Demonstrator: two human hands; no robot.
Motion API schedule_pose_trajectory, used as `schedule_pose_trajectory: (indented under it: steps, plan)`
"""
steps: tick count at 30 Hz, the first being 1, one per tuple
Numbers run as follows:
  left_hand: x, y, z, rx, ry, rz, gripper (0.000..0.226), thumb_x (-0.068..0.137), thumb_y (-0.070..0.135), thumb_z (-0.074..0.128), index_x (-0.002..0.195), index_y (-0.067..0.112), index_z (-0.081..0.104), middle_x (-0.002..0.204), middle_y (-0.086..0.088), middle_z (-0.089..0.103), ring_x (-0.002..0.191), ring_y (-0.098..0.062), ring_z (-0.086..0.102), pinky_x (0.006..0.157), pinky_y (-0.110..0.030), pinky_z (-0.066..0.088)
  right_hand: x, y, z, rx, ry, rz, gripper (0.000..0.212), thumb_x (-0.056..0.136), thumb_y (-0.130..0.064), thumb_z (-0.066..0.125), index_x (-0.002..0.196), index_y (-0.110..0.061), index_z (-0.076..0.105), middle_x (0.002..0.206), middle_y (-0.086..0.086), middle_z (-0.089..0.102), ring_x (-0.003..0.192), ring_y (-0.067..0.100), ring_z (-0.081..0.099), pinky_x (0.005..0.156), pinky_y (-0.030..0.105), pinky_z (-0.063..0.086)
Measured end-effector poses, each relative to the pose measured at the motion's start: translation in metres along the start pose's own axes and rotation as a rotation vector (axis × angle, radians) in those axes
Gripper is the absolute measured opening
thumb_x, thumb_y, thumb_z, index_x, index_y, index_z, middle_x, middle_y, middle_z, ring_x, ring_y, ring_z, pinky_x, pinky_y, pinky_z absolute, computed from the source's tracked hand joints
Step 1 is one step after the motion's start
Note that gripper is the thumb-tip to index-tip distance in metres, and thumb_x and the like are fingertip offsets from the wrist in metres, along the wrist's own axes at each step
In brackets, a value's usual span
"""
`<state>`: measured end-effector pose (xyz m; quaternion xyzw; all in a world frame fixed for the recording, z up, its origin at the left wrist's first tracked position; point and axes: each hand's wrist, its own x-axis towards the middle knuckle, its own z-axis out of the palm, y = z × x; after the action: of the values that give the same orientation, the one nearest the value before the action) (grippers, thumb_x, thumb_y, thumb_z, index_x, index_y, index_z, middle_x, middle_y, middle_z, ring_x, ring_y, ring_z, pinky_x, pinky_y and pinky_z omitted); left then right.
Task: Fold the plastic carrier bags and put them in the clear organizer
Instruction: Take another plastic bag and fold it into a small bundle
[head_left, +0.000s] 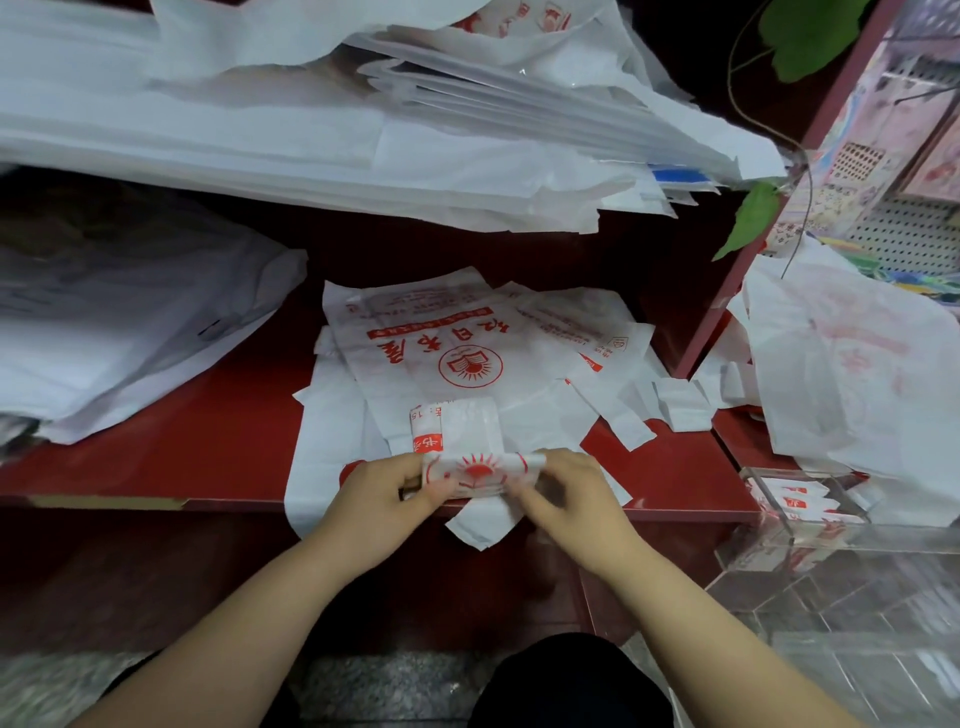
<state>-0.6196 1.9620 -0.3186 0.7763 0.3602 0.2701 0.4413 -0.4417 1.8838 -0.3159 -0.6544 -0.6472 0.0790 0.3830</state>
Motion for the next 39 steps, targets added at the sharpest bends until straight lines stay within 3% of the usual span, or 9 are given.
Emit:
schedule_pose_trajectory:
  steps: [2,7,12,17,22,26,32,35,39]
  plan:
    - [0.003,0.003,0.001,-0.06,0.04,-0.055,0.017,0.088,0.015,0.061,0.095,0.031,0.058,0.068,0.027,0.065,0.074,0.011,0.062,0.068,-0.001,0.042,0.006,-0.002,0.002,0.027,0.02,0.122,0.048,0.073,-0.051,0.043,0.067,-0.006,0.058,0.057,-0.003,0.049,0.057,0.01,0.041,0.061,0.024,0.03]
    - [0.009,0.013,0.009,-0.092,0.239,-0.159,0.041,0.087,0.019,0.062,0.124,0.022,0.045,0.096,-0.003,0.07,0.093,-0.016,0.065,0.074,-0.019,0.048,0.024,-0.012,0.011,-0.091,0.017,0.341,0.043,0.091,-0.019,0.05,0.055,-0.016,0.027,0.051,-0.002,0.032,0.056,0.019,0.032,0.057,0.028,0.022]
    - [0.012,0.019,0.01,-0.097,0.347,-0.202,0.065,0.085,0.012,0.065,0.139,0.023,0.03,0.093,-0.002,0.063,0.081,-0.01,0.057,0.058,-0.005,0.04,0.037,-0.019,0.019,-0.313,-0.06,0.387,0.04,0.096,-0.024,0.039,0.059,-0.016,0.025,0.056,-0.002,0.034,0.068,0.025,0.04,0.063,0.028,0.024]
    - [0.018,0.019,0.012,-0.011,0.366,-0.206,0.073,0.084,0.011,0.065,0.142,0.025,0.023,0.12,-0.008,0.062,0.098,-0.024,0.064,0.076,-0.029,0.051,0.047,-0.029,0.02,-0.43,-0.054,0.399,0.022,0.097,-0.027,0.034,0.082,-0.013,0.04,0.093,0.008,0.063,0.077,0.026,0.047,0.062,0.027,0.029]
    - [0.016,0.017,0.007,0.146,0.288,-0.18,0.071,0.082,0.033,0.067,0.142,0.026,0.028,0.112,0.001,0.066,0.113,-0.016,0.054,0.099,-0.026,0.03,0.045,-0.027,0.022,-0.423,-0.051,0.423,0.022,0.097,-0.029,0.035,0.083,-0.014,0.041,0.094,0.008,0.064,0.077,0.025,0.05,0.062,0.026,0.03]
    - [0.006,0.015,0.003,0.189,0.171,-0.1,0.075,0.08,0.027,0.07,0.141,0.032,0.026,0.116,0.005,0.064,0.114,0.001,0.032,0.098,-0.018,0.01,0.031,-0.022,0.025,-0.28,0.022,0.344,0.025,0.097,-0.03,0.036,0.085,-0.01,0.046,0.087,0.013,0.064,0.082,0.033,0.056,0.064,0.03,0.03]
    - [-0.001,0.008,0.003,0.097,0.142,-0.055,0.083,0.076,0.012,0.073,0.116,0.057,0.016,0.102,0.017,0.046,0.112,-0.008,0.053,0.105,-0.029,0.037,0.015,-0.017,0.017,-0.077,0.026,0.329,0.04,0.092,-0.017,0.05,0.059,-0.021,0.027,0.052,-0.005,0.033,0.055,0.018,0.032,0.055,0.03,0.023]
    - [0.002,0.003,0.004,0.05,0.145,-0.063,0.081,0.076,0.014,0.073,0.127,0.05,0.02,0.114,0.001,0.06,0.109,-0.008,0.056,0.104,-0.036,0.04,0.015,-0.015,0.015,-0.089,0.036,0.372,0.039,0.092,-0.018,0.05,0.059,-0.023,0.029,0.053,-0.006,0.037,0.06,0.02,0.039,0.058,0.028,0.024]
    - [0.01,0.003,0.005,0.041,0.181,-0.114,0.074,0.083,0.019,0.067,0.144,0.025,0.026,0.104,0.001,0.066,0.135,-0.02,0.031,0.109,-0.043,0.03,0.022,-0.02,0.016,-0.184,0.024,0.418,0.028,0.093,-0.023,0.045,0.066,-0.019,0.039,0.063,-0.004,0.052,0.071,0.025,0.05,0.068,0.028,0.031]
